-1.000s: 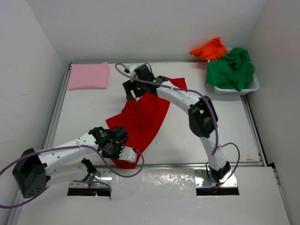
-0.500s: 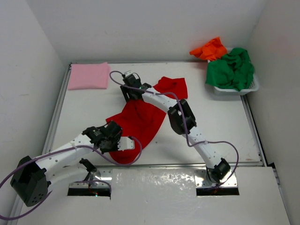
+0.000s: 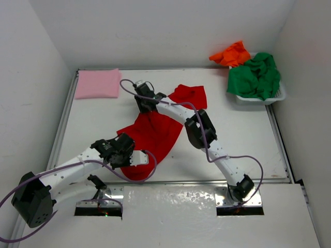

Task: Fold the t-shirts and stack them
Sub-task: Flatten out the tshirt

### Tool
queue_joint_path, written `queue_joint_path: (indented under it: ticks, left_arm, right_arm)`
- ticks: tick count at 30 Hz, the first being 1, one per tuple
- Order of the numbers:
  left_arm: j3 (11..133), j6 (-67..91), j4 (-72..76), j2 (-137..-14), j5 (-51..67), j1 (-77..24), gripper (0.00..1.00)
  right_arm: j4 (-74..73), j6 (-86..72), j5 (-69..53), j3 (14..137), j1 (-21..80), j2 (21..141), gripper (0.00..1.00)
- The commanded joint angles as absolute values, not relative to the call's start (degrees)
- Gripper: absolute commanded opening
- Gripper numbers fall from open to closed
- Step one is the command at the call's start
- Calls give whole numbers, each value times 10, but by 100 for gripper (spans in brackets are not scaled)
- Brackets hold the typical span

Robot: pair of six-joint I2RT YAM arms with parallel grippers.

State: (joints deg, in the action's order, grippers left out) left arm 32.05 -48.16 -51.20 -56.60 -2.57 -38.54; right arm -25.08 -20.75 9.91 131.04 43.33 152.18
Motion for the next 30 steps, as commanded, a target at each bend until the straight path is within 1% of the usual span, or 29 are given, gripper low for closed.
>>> queue_joint_path:
  ticks: [1, 4, 6, 7, 9, 10, 11, 12, 13, 15, 17, 18, 19, 21, 22, 24, 25, 26, 27, 28, 29, 30]
  left_arm:
    - [333, -485, -502, -559, -30, -380, 0]
    - [337, -488, -504, -556, -35, -379, 0]
    - [336, -489, -501, -555, -43, -379, 0]
    - [335, -485, -497, -555, -47, -379, 0]
    - [335, -477, -483, -557, -64, -376, 0]
    - [336, -467, -475, -558, -73, -375, 0]
    - [338, -460, -466, -561, -81, -373, 0]
    - [347, -454, -458, -562, -100, -366, 0]
    - [354, -444, -445, -566, -108, -361, 0]
    - [381, -438, -435, -573, -123, -346, 0]
    - [414, -430, -432, -579, -123, -333, 0]
    - [424, -428, -435, -580, -121, -331, 0]
    - [432, -429, -437, -582, -120, -330, 0]
    - [434, -433, -443, -586, -122, -330, 0]
    - [433, -436, -443, -591, -125, -330, 0]
    - [431, -442, -444, -594, -121, -331, 0]
    - [433, -447, -445, -597, -118, -332, 0]
    - [435, -449, -445, -597, -113, -333, 0]
    - [439, -452, -445, -597, -111, -335, 0]
    - [440, -458, -446, -599, -110, -335, 0]
    - [444, -461, -443, -600, -107, -337, 0]
    - [446, -462, -442, -603, -106, -337, 0]
  right_arm:
    - [-350, -217, 67, 1277, 467, 1542, 21]
    - [-358, -200, 90, 1276, 467, 1542, 0]
    - [-350, -189, 80, 1274, 464, 1533, 0]
    - [-338, -188, 48, 1258, 461, 1525, 0]
    - [-252, -209, -8, 1214, 436, 1468, 0]
    - [-210, -251, -41, 1151, 423, 1441, 0]
    - [-164, -274, -89, 1120, 410, 1413, 0]
    - [-89, -292, -106, 1097, 379, 1358, 0]
    - [-62, -314, -118, 1066, 363, 1334, 0]
    - [-15, -323, -135, 1042, 318, 1284, 0]
    - [9, -323, -147, 976, 275, 1201, 0]
    - [36, -321, -147, 943, 263, 1135, 0]
    - [46, -322, -143, 859, 251, 1098, 0]
    - [97, -333, -128, 757, 223, 1026, 0]
    - [113, -351, -123, 654, 216, 956, 0]
    - [139, -364, -92, 563, 205, 889, 0]
    - [141, -376, -85, 481, 202, 825, 0]
    - [143, -385, -77, 441, 200, 791, 0]
    - [136, -390, -49, 406, 200, 757, 0]
    - [121, -400, -32, 342, 200, 720, 0]
    - [69, -403, -11, 312, 200, 645, 0]
    - [33, -413, 40, 262, 200, 603, 0]
